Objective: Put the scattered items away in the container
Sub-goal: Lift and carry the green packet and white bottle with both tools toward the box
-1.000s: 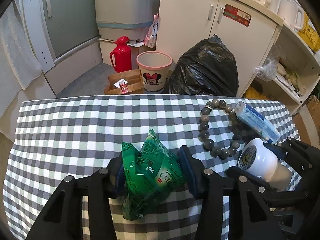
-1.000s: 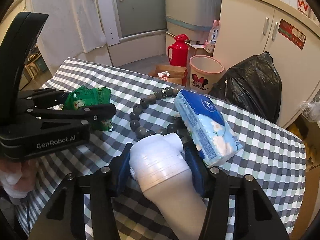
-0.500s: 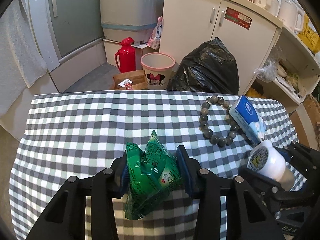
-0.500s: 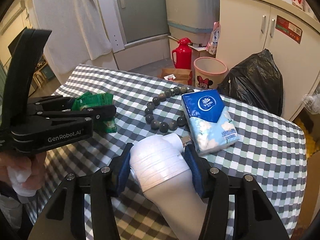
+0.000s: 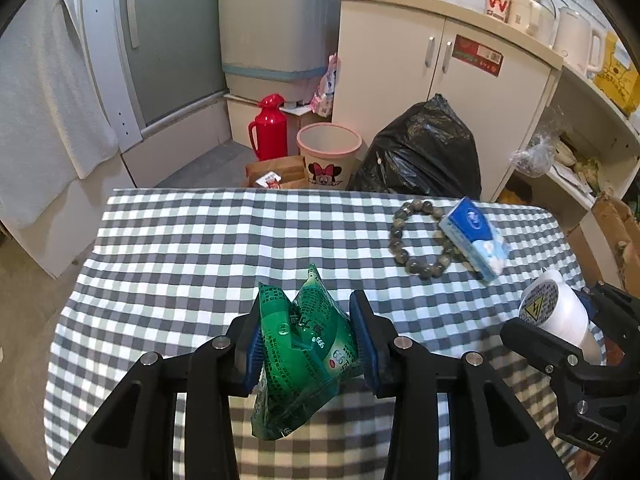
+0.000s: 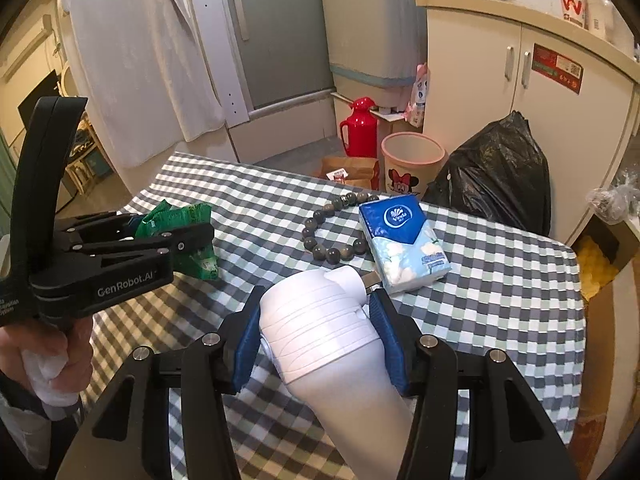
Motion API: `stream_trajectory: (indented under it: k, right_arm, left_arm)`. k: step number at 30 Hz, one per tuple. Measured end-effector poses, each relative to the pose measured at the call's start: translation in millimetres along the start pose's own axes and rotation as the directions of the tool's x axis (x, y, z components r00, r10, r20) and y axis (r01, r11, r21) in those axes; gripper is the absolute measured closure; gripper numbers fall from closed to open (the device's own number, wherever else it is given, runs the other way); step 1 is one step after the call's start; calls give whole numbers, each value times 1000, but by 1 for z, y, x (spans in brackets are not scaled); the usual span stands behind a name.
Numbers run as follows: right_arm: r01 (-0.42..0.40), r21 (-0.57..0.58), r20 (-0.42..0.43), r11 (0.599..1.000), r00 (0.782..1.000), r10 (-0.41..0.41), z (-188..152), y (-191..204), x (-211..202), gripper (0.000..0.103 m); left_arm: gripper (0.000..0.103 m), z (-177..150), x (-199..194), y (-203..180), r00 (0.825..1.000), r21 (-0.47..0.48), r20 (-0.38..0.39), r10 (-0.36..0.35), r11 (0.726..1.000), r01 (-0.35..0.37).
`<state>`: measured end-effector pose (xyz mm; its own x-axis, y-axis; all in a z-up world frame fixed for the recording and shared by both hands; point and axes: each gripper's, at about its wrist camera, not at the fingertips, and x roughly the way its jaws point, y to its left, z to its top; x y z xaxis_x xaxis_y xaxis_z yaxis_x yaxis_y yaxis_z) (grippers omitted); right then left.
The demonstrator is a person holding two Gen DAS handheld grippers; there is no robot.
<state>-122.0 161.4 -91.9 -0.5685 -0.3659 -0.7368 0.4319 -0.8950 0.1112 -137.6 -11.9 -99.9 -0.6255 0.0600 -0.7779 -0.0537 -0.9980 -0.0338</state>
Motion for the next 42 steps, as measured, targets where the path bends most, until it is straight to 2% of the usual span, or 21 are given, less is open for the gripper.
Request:
stream_trajectory:
  k: [13, 22, 42]
  right_arm:
    - [13, -4, 92, 1000, 996, -13, 0, 7, -56, 51]
    - [36, -9, 137, 999, 990, -35, -3, 10, -89, 51]
    - [92, -10, 262, 996, 961, -86, -6, 10, -169, 51]
  left_arm:
    - [65, 1, -63, -27, 995, 40, 99, -1, 999, -3]
    - [65, 2, -97, -34, 988, 34, 154, 5, 999, -11]
    - [65, 5, -167, -59, 959, 59, 283, 2, 998, -20]
